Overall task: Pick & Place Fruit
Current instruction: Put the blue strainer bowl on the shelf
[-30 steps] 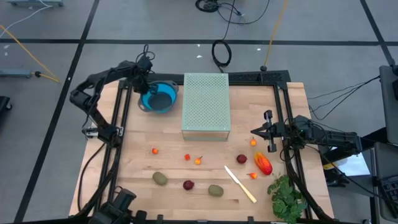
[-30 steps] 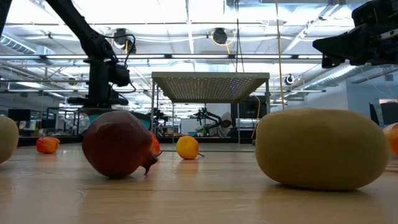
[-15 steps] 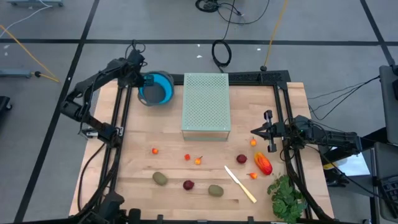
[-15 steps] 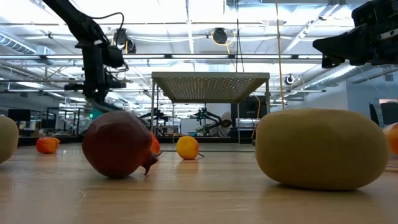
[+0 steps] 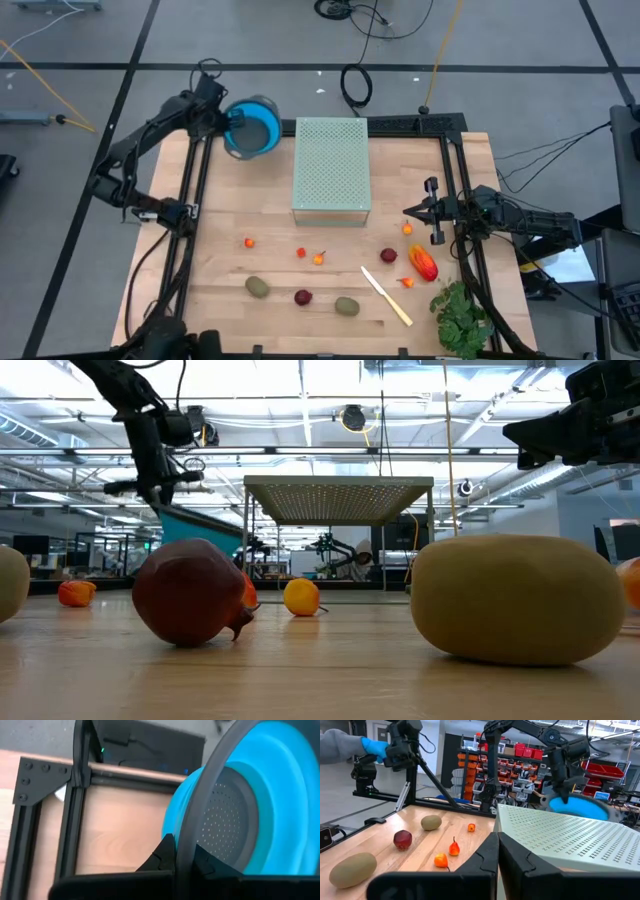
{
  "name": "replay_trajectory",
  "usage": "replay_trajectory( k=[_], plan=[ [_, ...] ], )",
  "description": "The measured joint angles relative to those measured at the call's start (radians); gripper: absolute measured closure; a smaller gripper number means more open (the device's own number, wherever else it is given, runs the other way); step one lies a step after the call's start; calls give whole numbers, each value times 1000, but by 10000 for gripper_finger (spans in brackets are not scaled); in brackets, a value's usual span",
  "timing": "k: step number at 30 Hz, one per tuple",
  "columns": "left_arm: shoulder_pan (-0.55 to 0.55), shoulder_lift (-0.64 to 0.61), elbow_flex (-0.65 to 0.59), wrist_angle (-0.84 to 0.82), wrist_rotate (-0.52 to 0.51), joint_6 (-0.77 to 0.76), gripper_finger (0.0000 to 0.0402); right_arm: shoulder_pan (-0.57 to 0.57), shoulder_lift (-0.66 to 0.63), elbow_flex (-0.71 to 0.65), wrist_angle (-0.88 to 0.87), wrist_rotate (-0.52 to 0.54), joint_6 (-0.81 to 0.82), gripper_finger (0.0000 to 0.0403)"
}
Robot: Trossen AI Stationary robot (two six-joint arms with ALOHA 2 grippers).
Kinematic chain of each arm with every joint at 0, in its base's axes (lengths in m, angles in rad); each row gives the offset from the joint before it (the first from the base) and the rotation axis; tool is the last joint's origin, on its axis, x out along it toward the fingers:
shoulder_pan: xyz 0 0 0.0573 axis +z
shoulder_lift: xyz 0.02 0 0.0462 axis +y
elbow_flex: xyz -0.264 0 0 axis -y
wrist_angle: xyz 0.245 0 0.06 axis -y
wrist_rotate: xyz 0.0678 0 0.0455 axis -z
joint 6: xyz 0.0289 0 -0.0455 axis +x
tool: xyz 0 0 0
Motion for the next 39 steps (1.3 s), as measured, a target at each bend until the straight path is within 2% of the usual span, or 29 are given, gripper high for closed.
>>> replay_trajectory(
  k=[7, 17, 27, 39],
  plan=[
    [0, -71, 0, 76, -25, -68, 398, 0, 0, 0, 0, 0, 0, 403],
    [-1, -175, 0, 235, -24, -79, 399, 0, 0, 0, 0, 0, 0, 403],
    [-25, -252, 0, 392, -14, -9, 398, 0, 0, 0, 0, 0, 0, 403],
    [-57, -256, 0, 508, 29, 51, 399, 0, 0, 0, 0, 0, 0, 403]
  ],
)
